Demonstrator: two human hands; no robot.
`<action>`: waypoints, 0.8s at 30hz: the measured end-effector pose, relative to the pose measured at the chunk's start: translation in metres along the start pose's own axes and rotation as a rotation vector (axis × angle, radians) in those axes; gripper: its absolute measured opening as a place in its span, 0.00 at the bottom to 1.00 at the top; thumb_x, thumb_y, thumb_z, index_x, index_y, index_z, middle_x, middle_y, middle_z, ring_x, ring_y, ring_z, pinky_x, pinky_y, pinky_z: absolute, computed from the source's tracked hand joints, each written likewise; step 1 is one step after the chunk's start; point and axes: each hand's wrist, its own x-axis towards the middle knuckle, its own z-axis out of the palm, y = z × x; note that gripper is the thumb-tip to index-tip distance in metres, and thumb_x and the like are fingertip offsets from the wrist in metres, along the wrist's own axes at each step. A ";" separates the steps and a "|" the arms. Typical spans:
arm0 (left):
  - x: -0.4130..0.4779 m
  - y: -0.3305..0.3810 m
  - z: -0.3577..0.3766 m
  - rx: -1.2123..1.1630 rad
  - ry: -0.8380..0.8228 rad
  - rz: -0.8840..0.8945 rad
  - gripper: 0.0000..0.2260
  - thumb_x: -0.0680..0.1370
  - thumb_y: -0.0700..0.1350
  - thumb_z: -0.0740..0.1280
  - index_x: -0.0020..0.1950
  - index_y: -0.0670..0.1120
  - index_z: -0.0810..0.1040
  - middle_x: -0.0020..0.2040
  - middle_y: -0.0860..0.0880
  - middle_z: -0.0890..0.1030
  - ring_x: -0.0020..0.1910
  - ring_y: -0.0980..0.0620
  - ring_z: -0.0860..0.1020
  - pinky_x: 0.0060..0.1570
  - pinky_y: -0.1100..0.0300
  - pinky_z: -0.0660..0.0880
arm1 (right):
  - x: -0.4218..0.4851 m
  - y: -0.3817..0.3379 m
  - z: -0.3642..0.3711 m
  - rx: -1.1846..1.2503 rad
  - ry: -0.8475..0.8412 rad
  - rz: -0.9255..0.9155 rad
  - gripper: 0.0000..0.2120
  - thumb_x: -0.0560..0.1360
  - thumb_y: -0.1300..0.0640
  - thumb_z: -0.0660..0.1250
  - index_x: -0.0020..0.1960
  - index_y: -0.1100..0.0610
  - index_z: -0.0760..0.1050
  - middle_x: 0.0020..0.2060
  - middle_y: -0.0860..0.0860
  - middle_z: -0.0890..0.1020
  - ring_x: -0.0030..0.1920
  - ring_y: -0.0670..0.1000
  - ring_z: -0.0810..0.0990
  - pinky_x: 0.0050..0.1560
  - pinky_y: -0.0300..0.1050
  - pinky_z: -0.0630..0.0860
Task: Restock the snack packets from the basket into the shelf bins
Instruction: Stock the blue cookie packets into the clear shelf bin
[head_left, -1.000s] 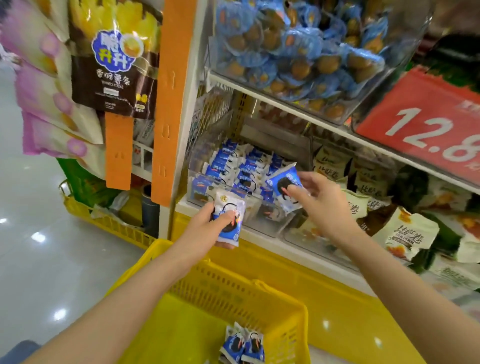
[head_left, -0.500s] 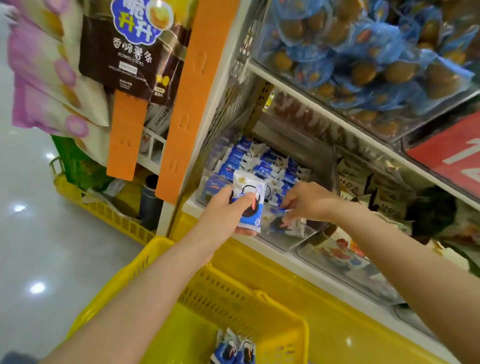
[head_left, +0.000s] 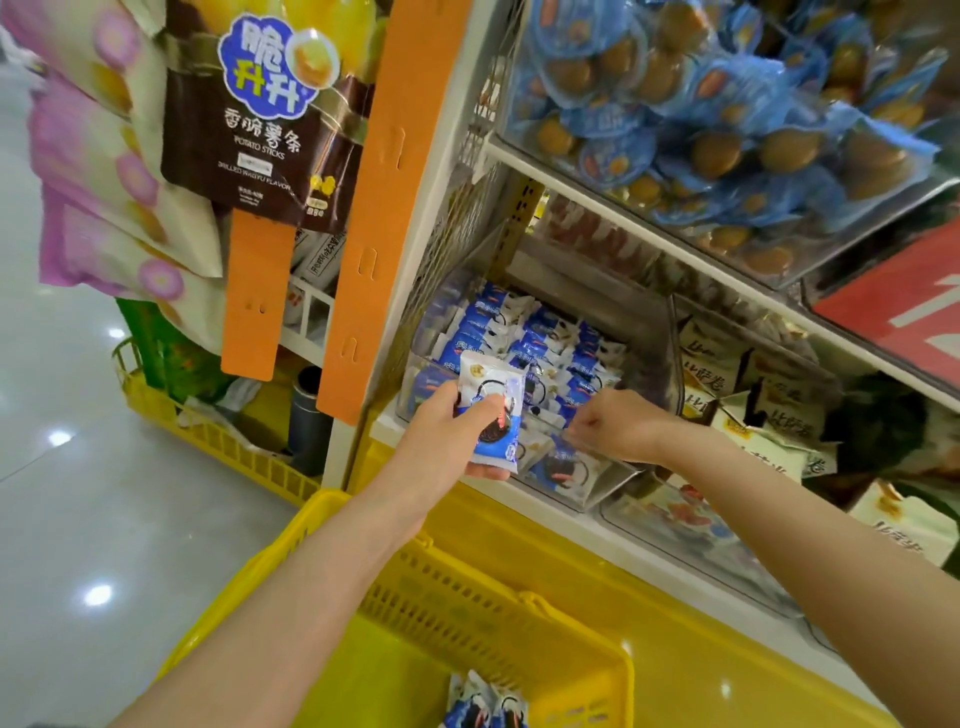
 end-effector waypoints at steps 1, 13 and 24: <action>-0.001 0.000 0.001 0.003 0.003 -0.006 0.03 0.79 0.46 0.63 0.46 0.54 0.72 0.47 0.51 0.78 0.34 0.57 0.82 0.28 0.63 0.78 | -0.005 -0.002 0.000 0.035 0.006 0.014 0.19 0.80 0.49 0.57 0.53 0.63 0.78 0.46 0.57 0.81 0.43 0.50 0.77 0.46 0.42 0.73; -0.023 -0.003 0.005 0.174 -0.232 0.040 0.15 0.74 0.43 0.68 0.60 0.51 0.74 0.53 0.47 0.80 0.48 0.51 0.82 0.44 0.56 0.80 | -0.082 -0.038 0.019 0.873 0.358 -0.205 0.09 0.76 0.50 0.65 0.55 0.52 0.75 0.47 0.46 0.81 0.45 0.48 0.82 0.45 0.43 0.80; -0.003 0.024 0.003 0.811 -0.024 0.567 0.16 0.78 0.50 0.63 0.65 0.50 0.71 0.55 0.57 0.74 0.54 0.59 0.72 0.51 0.67 0.68 | -0.078 -0.032 0.014 0.876 0.320 -0.199 0.08 0.70 0.43 0.68 0.47 0.44 0.76 0.38 0.50 0.84 0.37 0.50 0.82 0.37 0.42 0.78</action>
